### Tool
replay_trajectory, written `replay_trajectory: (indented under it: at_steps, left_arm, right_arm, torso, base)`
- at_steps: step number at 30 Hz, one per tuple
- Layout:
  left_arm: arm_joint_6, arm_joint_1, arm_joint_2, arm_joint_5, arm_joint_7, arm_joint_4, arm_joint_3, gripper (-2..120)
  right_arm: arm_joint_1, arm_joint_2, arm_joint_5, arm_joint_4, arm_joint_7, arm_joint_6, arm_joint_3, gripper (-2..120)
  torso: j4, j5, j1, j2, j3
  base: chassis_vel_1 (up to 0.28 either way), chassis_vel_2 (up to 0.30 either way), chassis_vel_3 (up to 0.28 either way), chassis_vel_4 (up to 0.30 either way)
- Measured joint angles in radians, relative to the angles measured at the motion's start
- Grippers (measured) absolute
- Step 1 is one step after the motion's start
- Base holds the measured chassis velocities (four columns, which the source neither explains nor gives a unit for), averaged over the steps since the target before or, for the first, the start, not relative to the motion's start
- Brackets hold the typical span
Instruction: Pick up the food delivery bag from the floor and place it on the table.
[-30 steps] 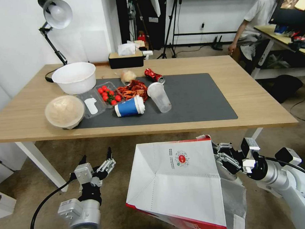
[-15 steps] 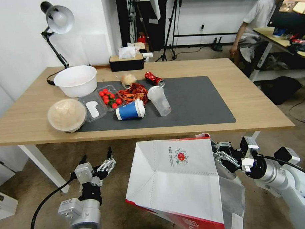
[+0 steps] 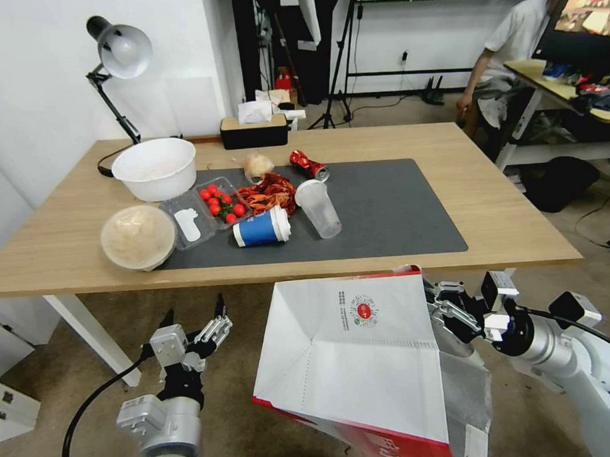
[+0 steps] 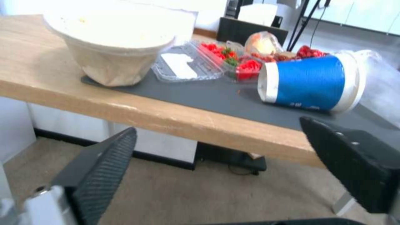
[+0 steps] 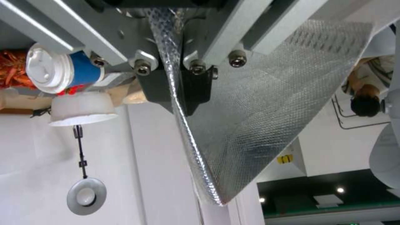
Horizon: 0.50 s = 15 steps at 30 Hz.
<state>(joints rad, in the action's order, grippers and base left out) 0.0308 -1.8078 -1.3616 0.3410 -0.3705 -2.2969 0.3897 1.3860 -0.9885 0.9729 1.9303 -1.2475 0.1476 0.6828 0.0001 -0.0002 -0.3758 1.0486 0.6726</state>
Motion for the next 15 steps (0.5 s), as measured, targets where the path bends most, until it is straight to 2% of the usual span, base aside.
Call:
replay_trajectory:
  at_steps: [6,10,11,15]
  left_arm:
    - [0.028,-0.002,0.001,0.002,0.006,0.005,0.001,107]
    - [0.033,-0.002,0.001,0.002,0.007,0.005,0.001,109]
    - [0.035,-0.002,0.001,0.002,0.007,0.005,0.001,109]
    - [0.043,-0.002,-0.001,-0.001,0.005,0.006,0.003,107]
  right_arm:
    - [0.004,-0.003,-0.004,-0.001,0.002,0.006,0.002,0]
    - [0.005,-0.006,-0.004,-0.001,0.020,-0.001,0.002,0]
    - [0.005,-0.006,-0.004,-0.001,0.028,-0.007,0.001,4]
    - [0.007,-0.006,0.024,0.005,0.066,-0.023,-0.004,0]
  torso:
    - [0.0000,0.0002,-0.005,0.012,0.008]
    - [0.0000,0.0002,-0.005,0.013,0.008]
    - [0.0000,0.0002,-0.005,0.012,0.008]
    - [0.0000,0.0002,-0.004,0.011,0.007]
  base:
    - [0.000,0.000,0.000,0.000]
    - [0.000,0.000,0.000,0.000]
    - [0.000,0.000,0.000,0.000]
    - [0.000,0.000,0.000,0.000]
